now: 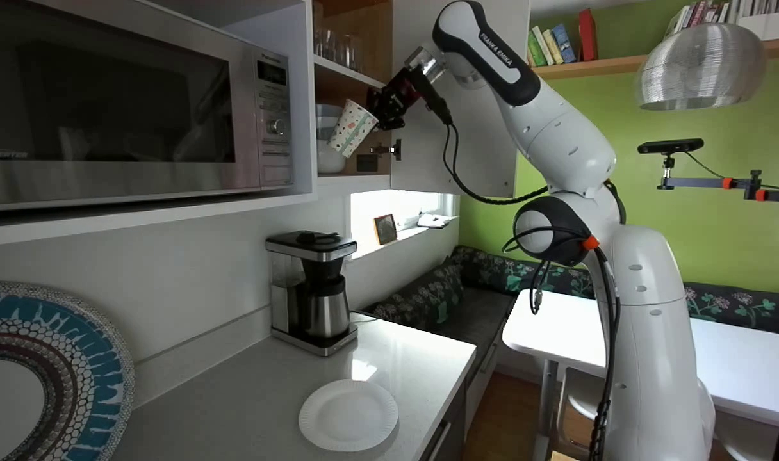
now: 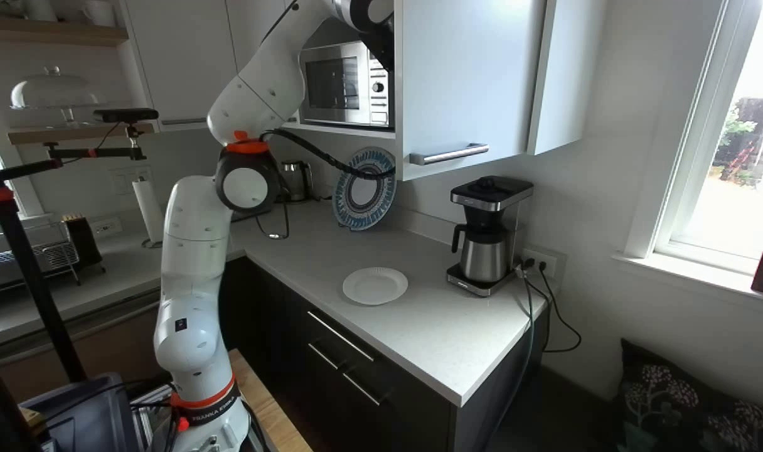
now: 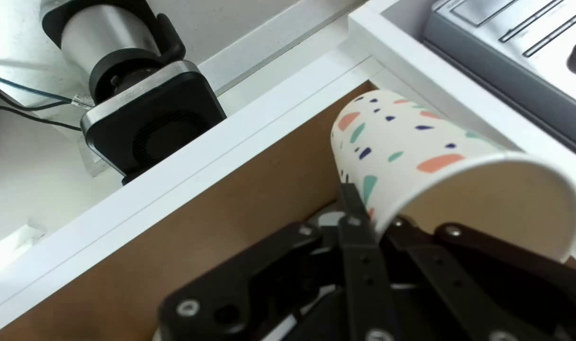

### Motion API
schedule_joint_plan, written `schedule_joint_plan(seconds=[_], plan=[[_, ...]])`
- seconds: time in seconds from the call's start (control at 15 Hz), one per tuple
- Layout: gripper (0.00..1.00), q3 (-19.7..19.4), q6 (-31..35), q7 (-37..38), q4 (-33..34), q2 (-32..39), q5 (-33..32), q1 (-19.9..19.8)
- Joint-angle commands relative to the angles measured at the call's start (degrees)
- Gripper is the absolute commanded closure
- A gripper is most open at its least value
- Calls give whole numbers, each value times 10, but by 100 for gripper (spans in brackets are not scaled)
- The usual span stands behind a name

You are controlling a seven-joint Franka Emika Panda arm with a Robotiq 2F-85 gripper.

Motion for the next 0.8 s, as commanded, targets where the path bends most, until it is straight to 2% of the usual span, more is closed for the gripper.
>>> schedule_joint_plan(seconds=[0.0,0.2,0.73], plan=[[100,6,-37,0,-51,-39,42,-12],[100,8,-56,0,-97,-64,68,-2],[100,21,-40,-55,-301,-158,13,40]])
